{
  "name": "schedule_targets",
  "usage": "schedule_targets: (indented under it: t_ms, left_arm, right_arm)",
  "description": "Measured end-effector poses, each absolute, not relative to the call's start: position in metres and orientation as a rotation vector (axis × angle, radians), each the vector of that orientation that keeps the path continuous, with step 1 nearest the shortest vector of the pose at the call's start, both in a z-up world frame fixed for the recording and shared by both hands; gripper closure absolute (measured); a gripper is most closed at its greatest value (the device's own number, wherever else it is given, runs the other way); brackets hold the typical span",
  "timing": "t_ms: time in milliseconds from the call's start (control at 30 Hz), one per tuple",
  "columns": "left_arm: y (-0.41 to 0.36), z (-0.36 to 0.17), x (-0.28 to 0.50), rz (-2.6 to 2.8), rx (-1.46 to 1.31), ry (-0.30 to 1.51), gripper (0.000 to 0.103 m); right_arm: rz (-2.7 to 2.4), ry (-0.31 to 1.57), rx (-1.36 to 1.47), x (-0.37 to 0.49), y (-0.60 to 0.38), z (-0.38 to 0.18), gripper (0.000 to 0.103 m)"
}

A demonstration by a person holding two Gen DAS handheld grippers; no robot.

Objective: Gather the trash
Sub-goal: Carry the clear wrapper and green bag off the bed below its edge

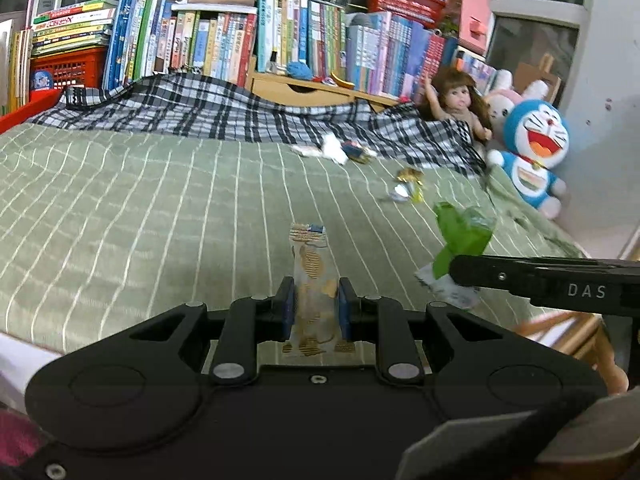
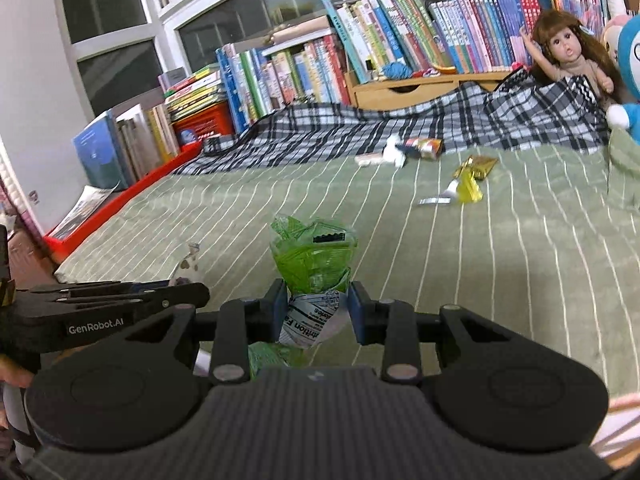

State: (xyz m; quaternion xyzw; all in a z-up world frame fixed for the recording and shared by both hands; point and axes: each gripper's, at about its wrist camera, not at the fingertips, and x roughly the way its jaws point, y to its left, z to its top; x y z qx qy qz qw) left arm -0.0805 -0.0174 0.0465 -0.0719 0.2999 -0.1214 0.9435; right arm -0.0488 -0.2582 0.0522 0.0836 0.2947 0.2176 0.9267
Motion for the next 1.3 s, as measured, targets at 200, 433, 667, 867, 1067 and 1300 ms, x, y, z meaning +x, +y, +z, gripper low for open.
schedule_targets:
  t_ms: [200,433,667,867,1067,1300]
  left_arm:
    - [-0.023,0.037,-0.114,-0.259,-0.108,0.623,0.082]
    - [-0.027,0.023,-0.135,-0.271,-0.087,0.663,0.082]
    - [-0.029,-0.003,-0.144,-0.257,-0.079,0.734,0.082]
    - [-0.031,-0.029,-0.142,-0.247,-0.063,0.805,0.082]
    - [-0.034,-0.055,-0.139,-0.244,-0.045,0.873,0.082]
    - [-0.038,-0.077,-0.137,-0.241,-0.032,0.941,0.082]
  right_arm:
    - [0.468,0.626,0.172,-0.074,-0.258,0.045,0.065]
    - [0.475,0.676,0.183,-0.091,-0.259,0.027,0.065]
    - [0.470,0.740,0.176,-0.098,-0.256,0.003,0.064]
    - [0.462,0.798,0.171,-0.098,-0.253,-0.019,0.064]
    - [0.450,0.863,0.160,-0.097,-0.249,-0.043,0.063]
    - [0.443,0.905,0.160,-0.096,-0.247,-0.059,0.062]
